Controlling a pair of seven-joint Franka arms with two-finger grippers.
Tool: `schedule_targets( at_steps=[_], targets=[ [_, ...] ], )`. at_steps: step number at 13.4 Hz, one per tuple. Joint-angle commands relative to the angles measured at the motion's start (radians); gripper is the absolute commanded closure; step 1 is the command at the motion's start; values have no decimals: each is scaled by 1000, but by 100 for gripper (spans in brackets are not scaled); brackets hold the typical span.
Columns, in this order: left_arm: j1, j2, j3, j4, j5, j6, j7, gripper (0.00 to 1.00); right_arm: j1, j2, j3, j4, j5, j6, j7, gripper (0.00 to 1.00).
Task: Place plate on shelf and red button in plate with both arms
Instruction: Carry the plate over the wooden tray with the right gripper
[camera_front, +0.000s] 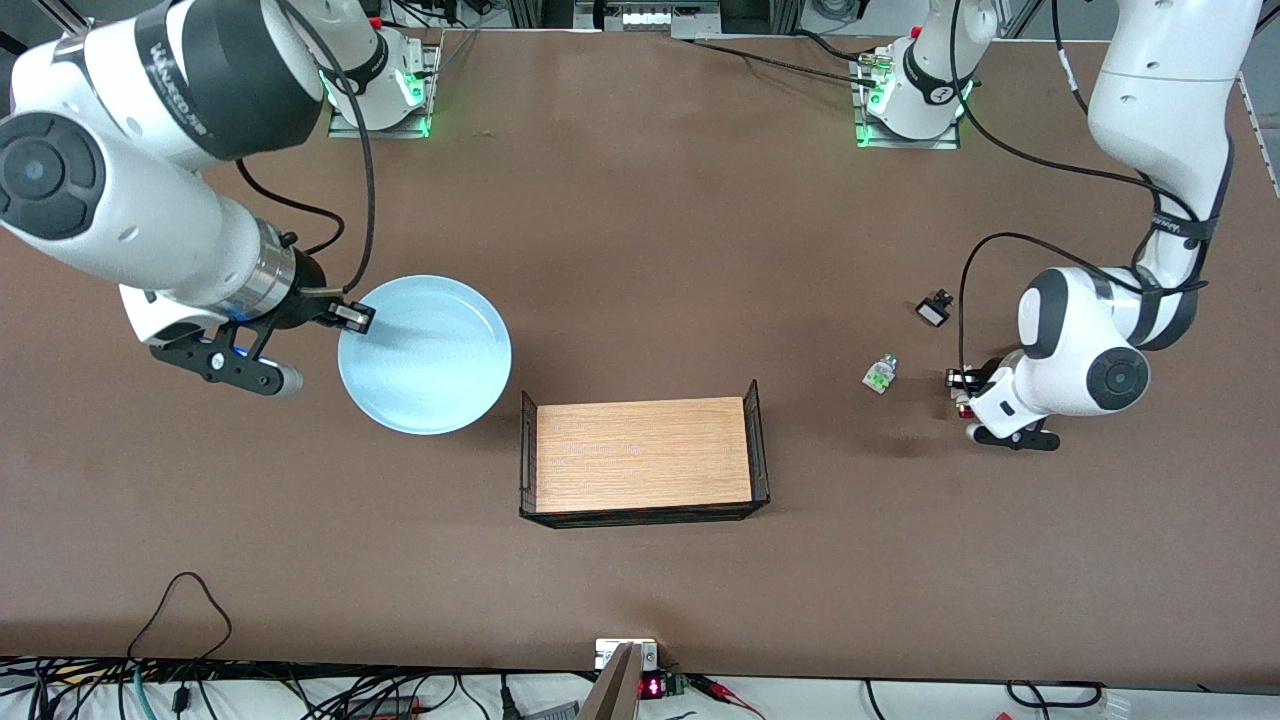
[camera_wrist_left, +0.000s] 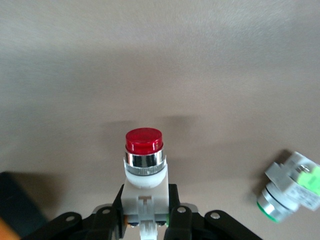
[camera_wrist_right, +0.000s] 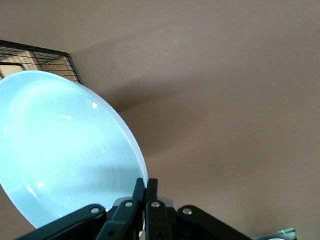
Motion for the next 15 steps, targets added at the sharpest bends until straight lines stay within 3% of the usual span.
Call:
schedule_targets(
  at_steps=[1, 5, 11, 15],
  targets=[
    [1, -58, 1, 51, 24, -111, -4, 90, 46, -3, -6, 49, 15, -2, 73, 100],
    [0, -98, 1, 166, 24, -243, -13, 90, 126, 2, -6, 52, 17, 98, 178, 100],
    [0, -105, -7, 441, 24, -548, -16, 90, 218, 66, -5, 49, 17, 242, 317, 100],
    [-2, -113, -14, 544, 24, -664, -36, 90, 263, 121, -5, 46, 15, 311, 379, 100]
  ],
)
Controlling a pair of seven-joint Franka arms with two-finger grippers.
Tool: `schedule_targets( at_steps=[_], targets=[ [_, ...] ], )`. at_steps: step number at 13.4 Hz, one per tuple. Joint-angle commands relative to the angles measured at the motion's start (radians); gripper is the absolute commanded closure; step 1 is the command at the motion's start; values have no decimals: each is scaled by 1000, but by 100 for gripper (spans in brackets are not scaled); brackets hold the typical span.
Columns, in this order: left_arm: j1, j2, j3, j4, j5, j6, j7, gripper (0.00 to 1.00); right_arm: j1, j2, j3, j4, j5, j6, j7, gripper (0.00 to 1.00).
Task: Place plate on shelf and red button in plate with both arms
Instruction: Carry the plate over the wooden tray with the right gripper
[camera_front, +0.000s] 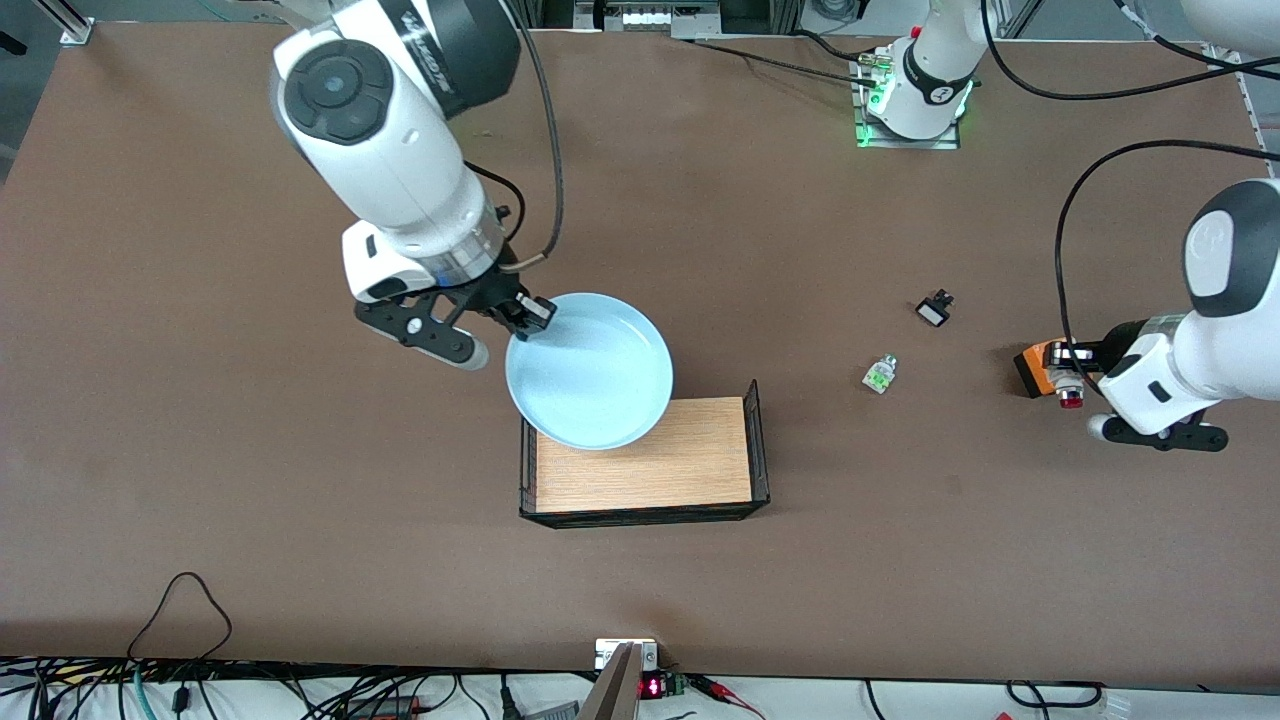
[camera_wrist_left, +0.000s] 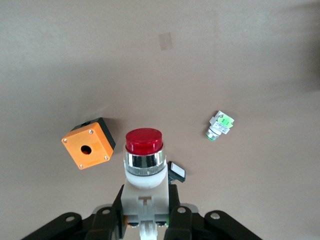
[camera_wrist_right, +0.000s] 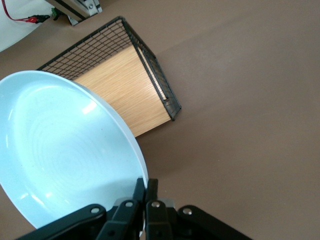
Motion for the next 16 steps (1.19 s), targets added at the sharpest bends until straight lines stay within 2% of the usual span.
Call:
schedule_targets(
  at_steps=[1, 5, 13, 16],
  targets=[
    [0, -15, -8, 67, 19, -75, -21, 90, 28, 35, -8, 9, 12, 34, 55, 100],
    [1, -84, 1, 69, 9, -80, -42, 90, 33, 83, -8, 8, 12, 41, 68, 100],
    [0, -84, -1, 69, 12, -80, -60, 90, 56, 172, -7, 8, 14, 218, 104, 100],
    [0, -84, -1, 67, 7, -80, -76, 90, 60, 196, -7, 8, 14, 235, 111, 100]
  ],
)
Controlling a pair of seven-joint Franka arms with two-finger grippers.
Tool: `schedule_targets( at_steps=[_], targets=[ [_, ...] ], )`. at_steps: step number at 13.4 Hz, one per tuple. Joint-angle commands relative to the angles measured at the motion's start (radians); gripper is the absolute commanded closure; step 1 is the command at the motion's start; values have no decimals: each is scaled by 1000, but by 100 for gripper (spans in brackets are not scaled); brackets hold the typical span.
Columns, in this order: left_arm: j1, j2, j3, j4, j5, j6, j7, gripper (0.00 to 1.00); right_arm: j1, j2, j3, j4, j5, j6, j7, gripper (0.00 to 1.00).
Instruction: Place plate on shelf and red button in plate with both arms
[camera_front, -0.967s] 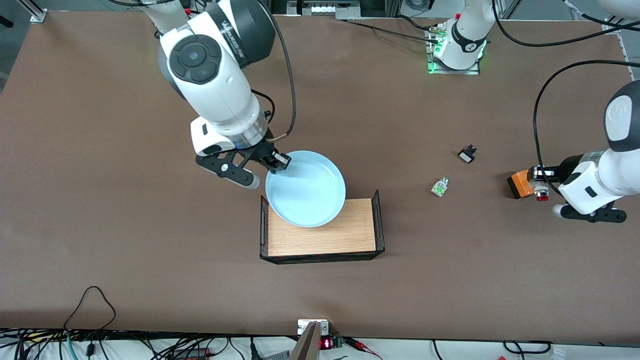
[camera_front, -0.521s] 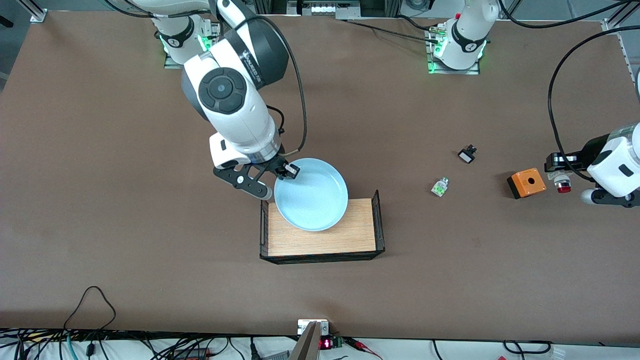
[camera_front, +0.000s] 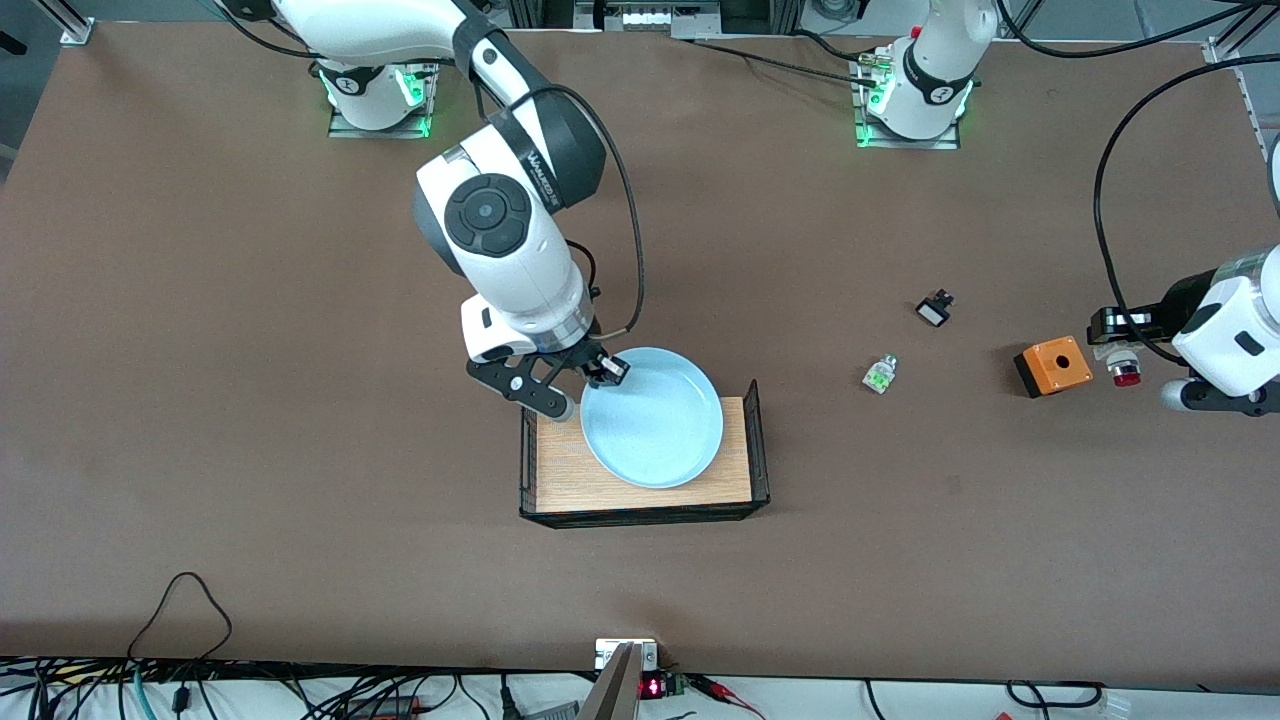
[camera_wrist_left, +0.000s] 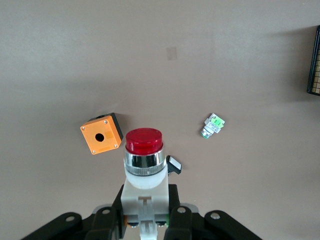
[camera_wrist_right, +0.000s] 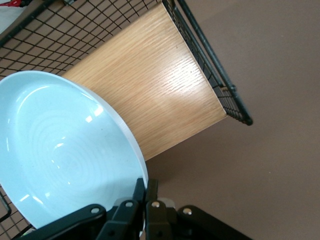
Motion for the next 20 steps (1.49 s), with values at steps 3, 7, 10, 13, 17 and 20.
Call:
schedule_targets(
  at_steps=[3, 7, 10, 13, 17, 20],
  targets=[
    [-1, -6, -3, 0, 7, -10, -17, 90, 4, 34, -7, 8, 12, 29, 15, 100],
    [1, -6, -3, -1, 7, -11, -17, 90, -2, 64, -7, 8, 10, 70, 12, 100],
    [1, -6, -5, -3, 7, -11, -20, 90, -3, 88, -7, 9, 10, 116, 15, 100],
    [-13, -6, -8, -3, 4, -10, -33, 90, -2, 96, -9, 9, 9, 137, 21, 100],
    [-42, -6, -104, -7, 5, -11, -233, 90, -2, 94, -12, 11, 7, 137, 21, 86],
    [-48, 3, -161, -7, 7, -8, -344, 90, -5, 93, -15, 11, 7, 132, 18, 81]
  ],
)
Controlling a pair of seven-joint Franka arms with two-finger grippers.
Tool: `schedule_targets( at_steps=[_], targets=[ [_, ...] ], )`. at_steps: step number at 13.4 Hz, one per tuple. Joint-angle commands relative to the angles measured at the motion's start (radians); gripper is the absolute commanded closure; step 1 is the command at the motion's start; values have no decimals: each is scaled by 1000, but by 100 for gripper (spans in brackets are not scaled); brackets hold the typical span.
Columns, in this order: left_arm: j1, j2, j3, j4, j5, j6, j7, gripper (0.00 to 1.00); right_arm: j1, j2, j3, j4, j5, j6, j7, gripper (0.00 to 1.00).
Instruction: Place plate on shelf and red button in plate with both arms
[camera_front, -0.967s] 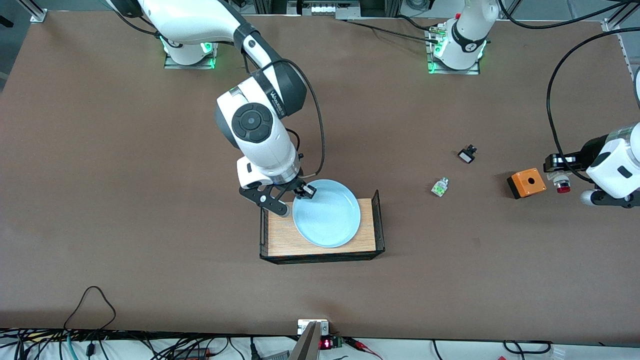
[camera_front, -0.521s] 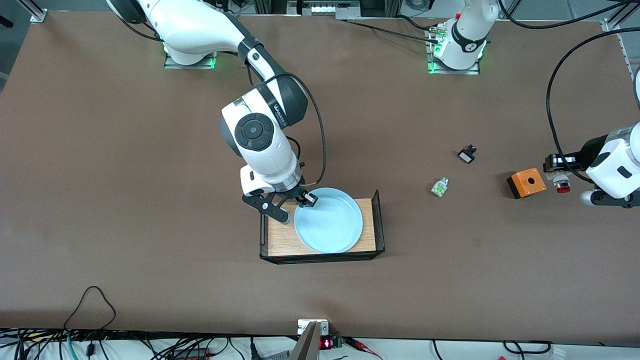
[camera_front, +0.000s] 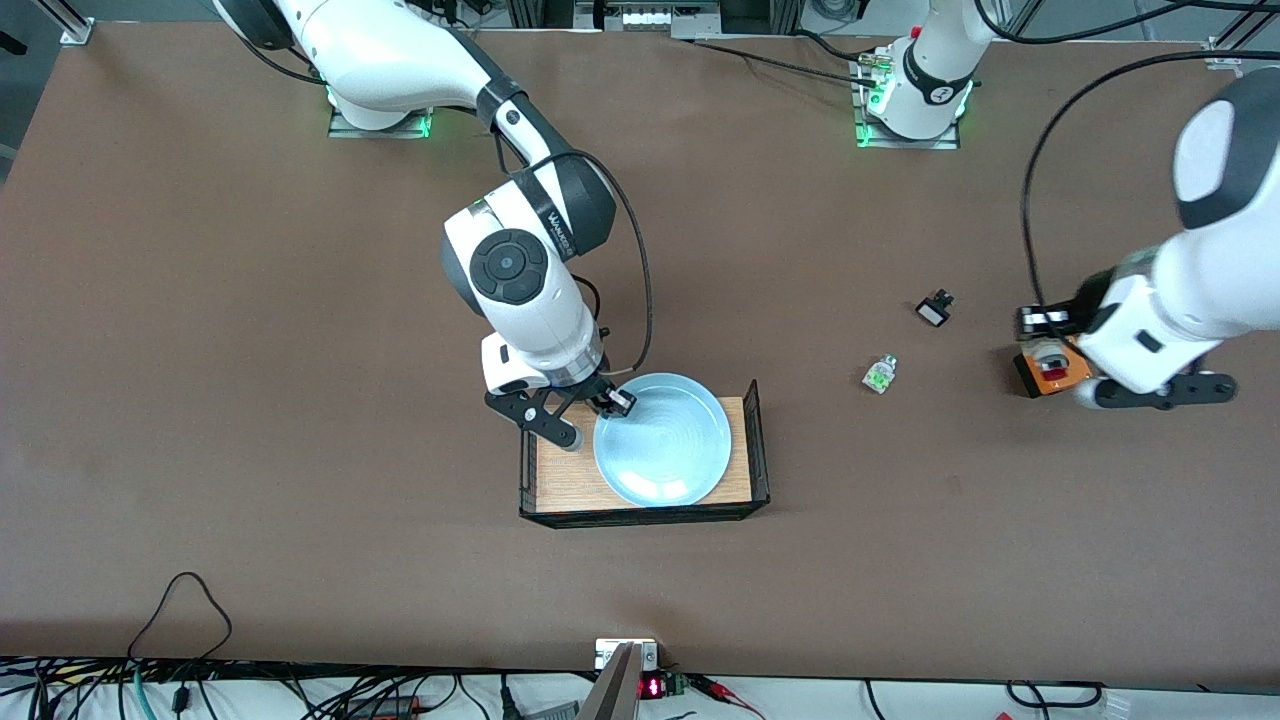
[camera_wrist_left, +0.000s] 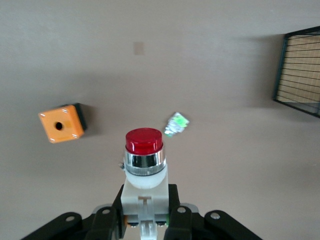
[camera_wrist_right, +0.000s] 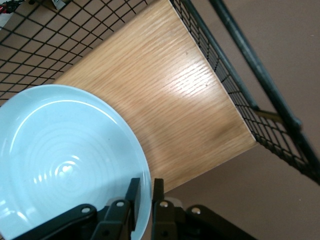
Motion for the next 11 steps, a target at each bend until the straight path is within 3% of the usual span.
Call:
schedule_targets(
  at_steps=[1, 2, 3, 5, 7, 11],
  targets=[
    [-1, 0, -27, -1, 6, -6, -68, 90, -1, 2, -4, 12, 7, 5, 12, 78],
    [-7, 0, -29, -1, 5, -6, -95, 90, -1, 2, -5, 15, 7, 2, 13, 70],
    [-34, 0, -29, 1, -6, -6, -140, 90, -1, -1, -5, 15, 7, -7, 15, 54],
    [-77, 5, -27, 2, -96, -4, -296, 90, -1, -1, -13, 20, 6, -44, 27, 1],
    [-148, 26, -27, 23, -132, 26, -439, 90, 6, -12, -22, 35, 7, -117, 50, 0],
    [-283, 100, -23, 36, -126, 173, -683, 90, 47, -24, -26, 171, -22, -234, 153, 0]
  ],
)
